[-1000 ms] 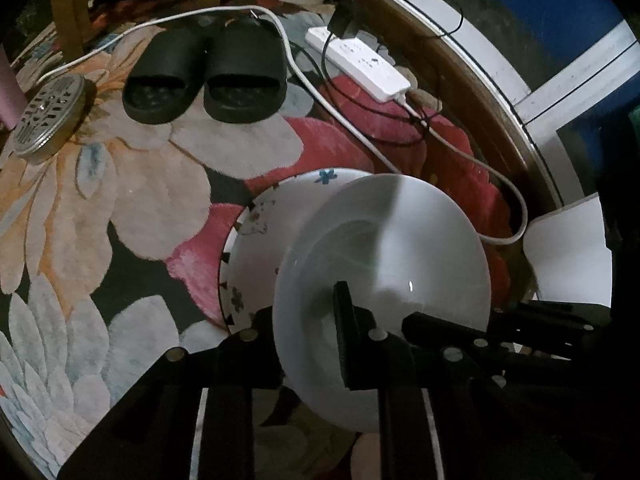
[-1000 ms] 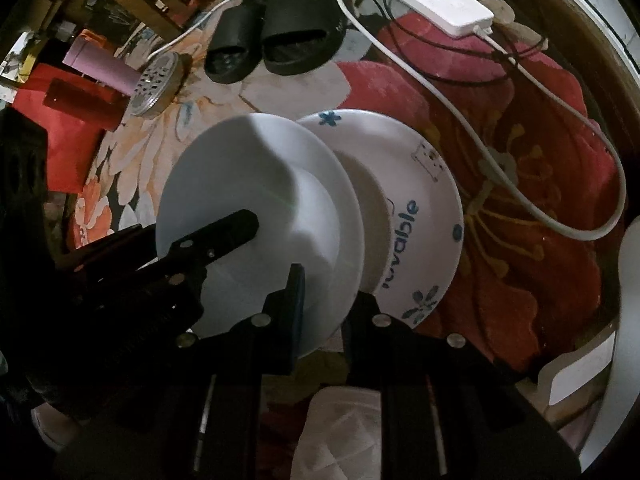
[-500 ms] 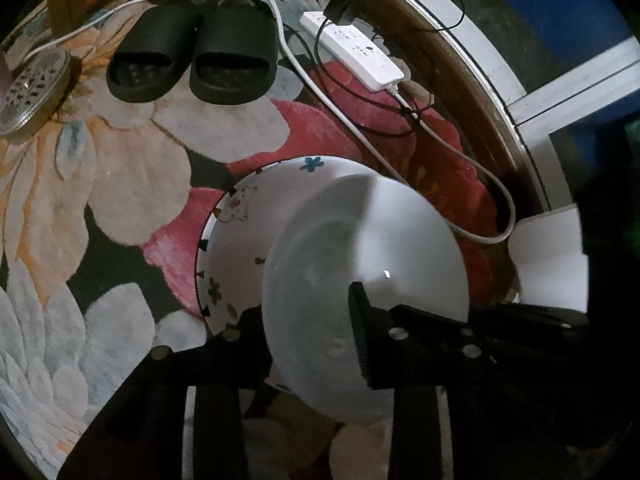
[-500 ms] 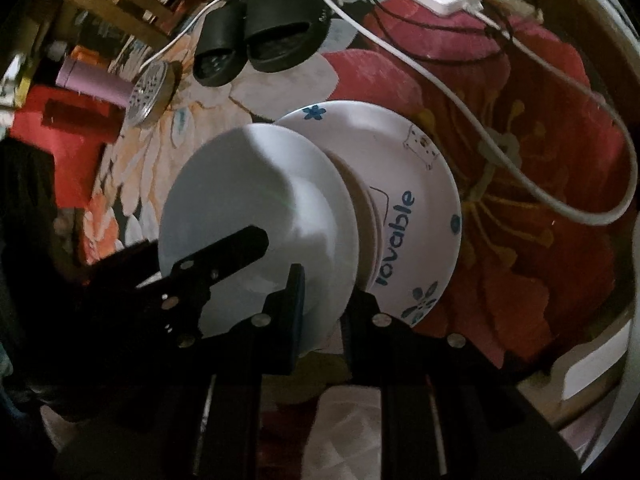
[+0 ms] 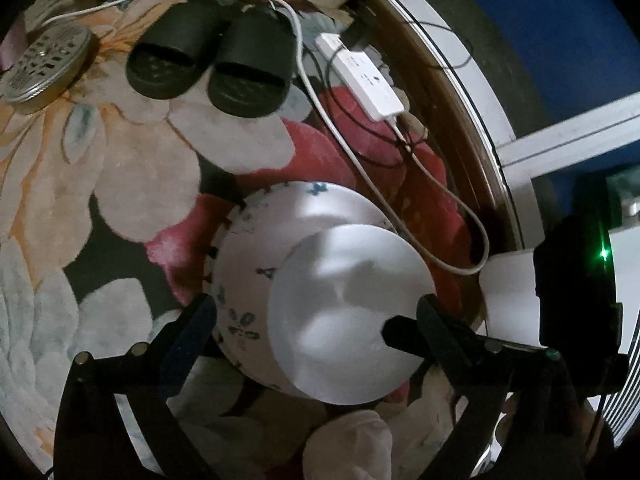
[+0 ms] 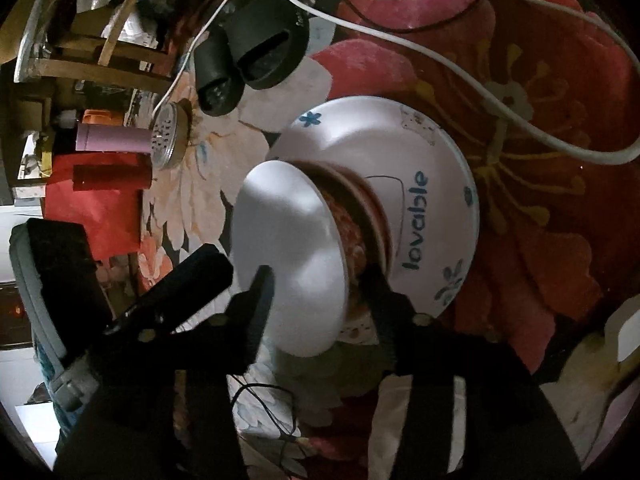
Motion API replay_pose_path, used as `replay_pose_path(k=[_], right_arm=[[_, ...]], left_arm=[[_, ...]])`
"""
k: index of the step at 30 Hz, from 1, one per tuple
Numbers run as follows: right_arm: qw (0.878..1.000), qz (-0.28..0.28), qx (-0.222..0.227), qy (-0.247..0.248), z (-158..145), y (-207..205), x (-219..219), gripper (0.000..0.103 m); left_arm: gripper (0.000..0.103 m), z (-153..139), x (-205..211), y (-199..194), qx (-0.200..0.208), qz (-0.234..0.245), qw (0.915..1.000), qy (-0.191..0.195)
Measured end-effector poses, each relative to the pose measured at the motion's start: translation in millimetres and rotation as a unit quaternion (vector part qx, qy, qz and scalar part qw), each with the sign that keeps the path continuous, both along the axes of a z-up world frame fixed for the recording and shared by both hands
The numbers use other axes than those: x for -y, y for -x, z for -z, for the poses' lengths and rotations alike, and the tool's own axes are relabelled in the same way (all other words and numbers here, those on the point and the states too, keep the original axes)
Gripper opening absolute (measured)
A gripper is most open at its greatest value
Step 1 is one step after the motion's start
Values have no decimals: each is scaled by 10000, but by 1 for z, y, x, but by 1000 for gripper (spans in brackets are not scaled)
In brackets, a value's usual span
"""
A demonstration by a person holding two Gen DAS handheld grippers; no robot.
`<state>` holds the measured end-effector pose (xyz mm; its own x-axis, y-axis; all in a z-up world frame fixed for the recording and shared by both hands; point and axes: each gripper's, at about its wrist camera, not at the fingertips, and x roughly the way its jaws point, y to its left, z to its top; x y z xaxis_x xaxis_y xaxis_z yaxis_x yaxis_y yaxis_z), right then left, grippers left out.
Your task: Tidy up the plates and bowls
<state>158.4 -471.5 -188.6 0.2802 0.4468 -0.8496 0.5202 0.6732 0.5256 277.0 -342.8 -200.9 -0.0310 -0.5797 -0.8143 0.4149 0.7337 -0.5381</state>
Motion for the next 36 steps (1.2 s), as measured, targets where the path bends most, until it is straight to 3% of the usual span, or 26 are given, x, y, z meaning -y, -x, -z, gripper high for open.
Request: replay_pose_path(k=[3, 7, 12, 21, 26, 32, 36], right_arm=[[10000, 1, 31, -25, -3, 0, -1, 61], [10000, -10, -12, 13, -4, -1, -1, 63], [10000, 16, -26, 33, -7, 0, -2, 80], [9998, -71, -5, 197, -18, -3, -9, 82], [9970, -235, -59, 730, -27, -4, -13, 91], [9857, -500, -29, 1611, -34, -7, -19, 92], [9804, -590, -54, 1880, -32, -7, -21, 93]], left_arm=[[101, -1, -7, -3, 55, -95, 9999, -44], [102, -2, -14, -5, 174, -184, 9996, -158], [102, -1, -22, -8, 345, -239, 9982, -422], [102, 3, -29, -7, 559, -252, 9950, -791], [102, 4, -33, -8, 640, -279, 9932, -927], [102, 6, -37, -8, 706, -319, 9913, -1062], [102, 7, -38, -8, 727, -317, 9905, -1124]])
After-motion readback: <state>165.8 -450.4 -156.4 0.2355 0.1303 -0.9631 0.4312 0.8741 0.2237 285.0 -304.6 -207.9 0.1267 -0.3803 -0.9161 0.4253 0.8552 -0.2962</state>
